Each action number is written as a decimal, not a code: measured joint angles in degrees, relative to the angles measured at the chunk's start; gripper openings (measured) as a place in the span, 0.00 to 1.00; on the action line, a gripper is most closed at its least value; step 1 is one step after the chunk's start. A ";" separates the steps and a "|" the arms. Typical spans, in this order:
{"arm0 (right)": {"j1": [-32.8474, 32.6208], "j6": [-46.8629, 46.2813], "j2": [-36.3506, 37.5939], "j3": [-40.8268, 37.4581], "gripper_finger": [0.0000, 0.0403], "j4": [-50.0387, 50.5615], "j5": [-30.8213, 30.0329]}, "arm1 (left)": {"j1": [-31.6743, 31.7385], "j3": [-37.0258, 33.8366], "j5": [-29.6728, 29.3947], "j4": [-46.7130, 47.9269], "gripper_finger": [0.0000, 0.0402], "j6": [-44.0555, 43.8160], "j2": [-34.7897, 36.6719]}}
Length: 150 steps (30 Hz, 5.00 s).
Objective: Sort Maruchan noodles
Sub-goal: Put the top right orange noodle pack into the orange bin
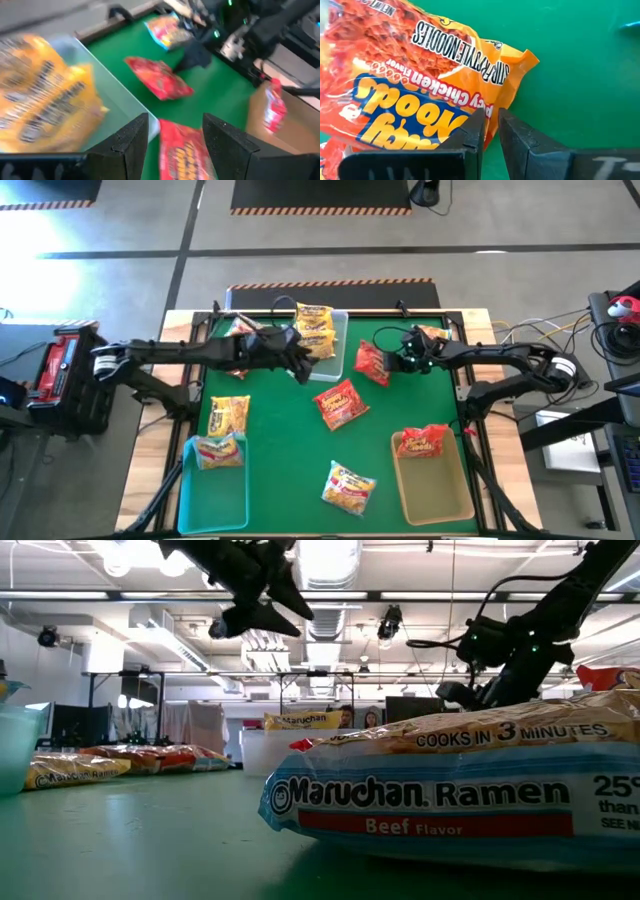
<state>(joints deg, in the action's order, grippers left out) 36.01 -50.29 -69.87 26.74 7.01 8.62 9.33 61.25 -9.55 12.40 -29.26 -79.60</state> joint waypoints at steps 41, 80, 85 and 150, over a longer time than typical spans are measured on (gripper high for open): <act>-0.11 32.62 1.98 6.16 0.11 1.17 0.00 | -6.32 1.55 -0.59 -37.85 0.42 -32.53 -27.10; -13.29 45.93 -7.66 5.75 0.11 3.09 9.84 | -10.39 1.62 -5.84 -28.78 0.42 -41.28 -27.08; -13.57 46.07 -8.17 5.73 0.11 0.42 9.74 | -11.02 1.63 -7.83 -27.84 0.42 -44.45 -28.21; -16.68 47.13 -8.15 0.76 0.11 -3.64 9.99 | -12.16 27.31 -5.62 -1.73 0.63 -46.57 -45.57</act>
<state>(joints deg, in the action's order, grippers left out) 19.33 -3.16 -78.02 27.51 3.37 18.61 -2.83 88.56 -15.17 10.67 -75.83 -125.17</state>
